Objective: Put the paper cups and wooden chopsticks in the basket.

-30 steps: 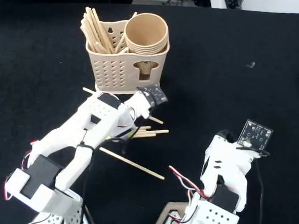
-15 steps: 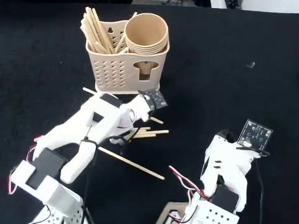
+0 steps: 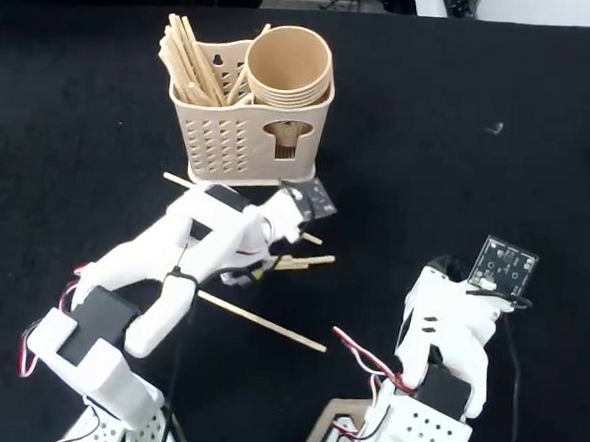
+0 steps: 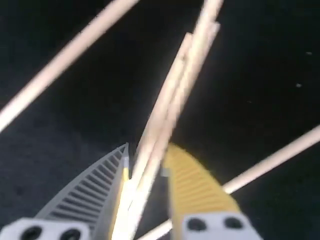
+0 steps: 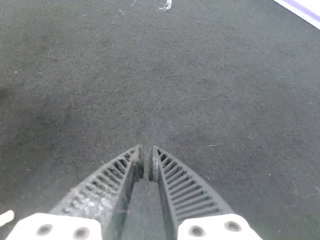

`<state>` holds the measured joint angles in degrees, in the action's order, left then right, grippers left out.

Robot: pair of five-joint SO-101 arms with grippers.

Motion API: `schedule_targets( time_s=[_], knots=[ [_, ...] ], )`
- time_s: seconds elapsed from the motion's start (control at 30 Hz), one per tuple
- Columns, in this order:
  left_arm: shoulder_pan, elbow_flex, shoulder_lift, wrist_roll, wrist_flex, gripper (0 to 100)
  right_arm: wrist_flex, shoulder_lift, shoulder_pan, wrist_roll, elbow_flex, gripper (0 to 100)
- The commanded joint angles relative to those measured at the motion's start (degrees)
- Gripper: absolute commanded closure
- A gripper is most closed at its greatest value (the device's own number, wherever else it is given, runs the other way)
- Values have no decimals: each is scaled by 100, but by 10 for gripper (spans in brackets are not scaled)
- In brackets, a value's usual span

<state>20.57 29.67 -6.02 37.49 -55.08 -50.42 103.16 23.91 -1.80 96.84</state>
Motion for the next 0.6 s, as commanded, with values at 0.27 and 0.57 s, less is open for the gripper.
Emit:
schedule_targets(
  time_s=[0.27, 0.57],
  knots=[
    [-22, -1305, -105, 18, -1697, 970, 18, 435, -79, 9, -163, 956],
    [400, -1815, -176, 0, -2233, 970, 18, 435, -79, 9, -163, 956]
  ],
)
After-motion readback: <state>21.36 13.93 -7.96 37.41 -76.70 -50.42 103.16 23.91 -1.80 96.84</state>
